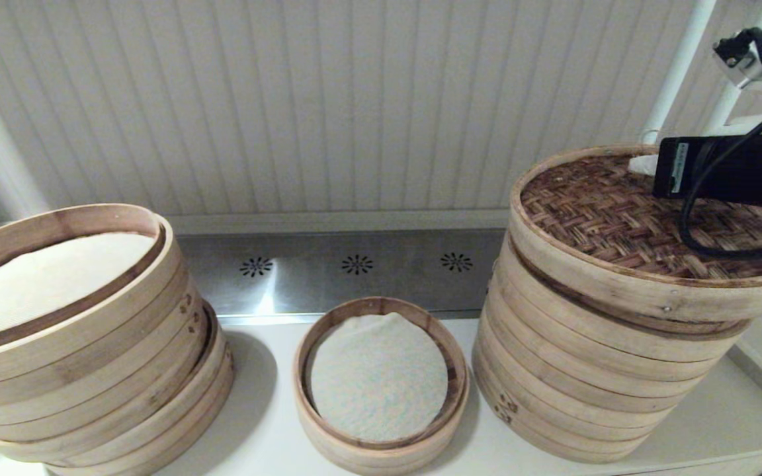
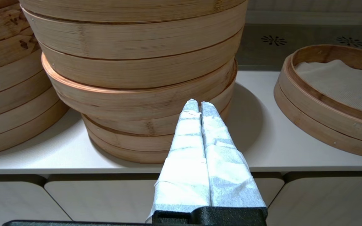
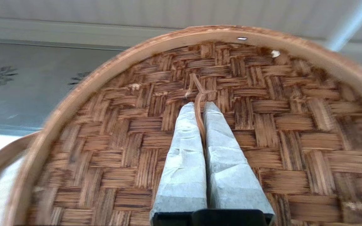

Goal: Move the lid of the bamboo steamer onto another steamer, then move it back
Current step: Put the steamer

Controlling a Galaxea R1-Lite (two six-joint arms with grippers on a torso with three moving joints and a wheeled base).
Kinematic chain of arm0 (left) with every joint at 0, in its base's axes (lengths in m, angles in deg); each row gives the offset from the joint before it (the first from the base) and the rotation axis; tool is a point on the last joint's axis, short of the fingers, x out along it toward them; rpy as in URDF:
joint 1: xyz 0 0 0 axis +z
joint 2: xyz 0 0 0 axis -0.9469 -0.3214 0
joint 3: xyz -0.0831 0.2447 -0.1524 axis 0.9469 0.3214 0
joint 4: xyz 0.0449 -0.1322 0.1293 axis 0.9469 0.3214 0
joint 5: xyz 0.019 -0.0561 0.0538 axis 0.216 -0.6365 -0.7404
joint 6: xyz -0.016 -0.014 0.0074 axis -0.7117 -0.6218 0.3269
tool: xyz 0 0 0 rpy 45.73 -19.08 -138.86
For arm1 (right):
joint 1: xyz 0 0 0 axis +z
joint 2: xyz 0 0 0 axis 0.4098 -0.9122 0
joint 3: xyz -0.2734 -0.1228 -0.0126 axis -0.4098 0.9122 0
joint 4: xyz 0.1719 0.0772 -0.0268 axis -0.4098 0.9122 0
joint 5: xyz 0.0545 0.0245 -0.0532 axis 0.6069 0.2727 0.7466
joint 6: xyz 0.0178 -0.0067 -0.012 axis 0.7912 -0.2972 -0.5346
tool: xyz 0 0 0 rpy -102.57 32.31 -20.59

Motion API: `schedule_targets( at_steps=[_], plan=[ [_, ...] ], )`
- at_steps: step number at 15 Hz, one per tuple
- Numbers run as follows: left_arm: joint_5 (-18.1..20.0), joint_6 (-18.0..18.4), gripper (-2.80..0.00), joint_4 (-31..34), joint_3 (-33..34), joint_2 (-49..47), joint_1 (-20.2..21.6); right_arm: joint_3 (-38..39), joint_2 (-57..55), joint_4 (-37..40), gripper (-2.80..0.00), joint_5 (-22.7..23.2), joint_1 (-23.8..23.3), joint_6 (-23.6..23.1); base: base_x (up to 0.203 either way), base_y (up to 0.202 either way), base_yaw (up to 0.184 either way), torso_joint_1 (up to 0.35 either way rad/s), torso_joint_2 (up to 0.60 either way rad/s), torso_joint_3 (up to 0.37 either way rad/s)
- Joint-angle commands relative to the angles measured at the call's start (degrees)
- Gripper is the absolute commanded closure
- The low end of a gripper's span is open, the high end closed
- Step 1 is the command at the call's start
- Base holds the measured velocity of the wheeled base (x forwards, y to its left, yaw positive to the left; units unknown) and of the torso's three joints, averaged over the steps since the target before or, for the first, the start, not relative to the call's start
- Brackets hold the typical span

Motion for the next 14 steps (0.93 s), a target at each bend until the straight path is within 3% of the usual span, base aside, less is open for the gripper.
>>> schedule_targets(
  at_steps=[1,9,14],
  plan=[
    [-0.04,-0.02,0.00,-0.01,0.00,0.02,0.00,-0.71,0.75,0.32,0.00,-0.05,3.85,0.03,0.000,0.000,0.000,0.000,0.00,0.000],
    [-0.04,-0.02,0.00,-0.01,0.00,0.02,0.00,-0.55,-0.38,0.45,0.00,-3.46,16.87,0.48,0.000,0.000,0.000,0.000,0.00,0.000],
    [-0.04,-0.02,0.00,-0.01,0.00,0.02,0.00,-0.79,-1.77,0.36,0.00,-3.41,20.08,1.16,0.000,0.000,0.000,0.000,0.00,0.000]
  ],
)
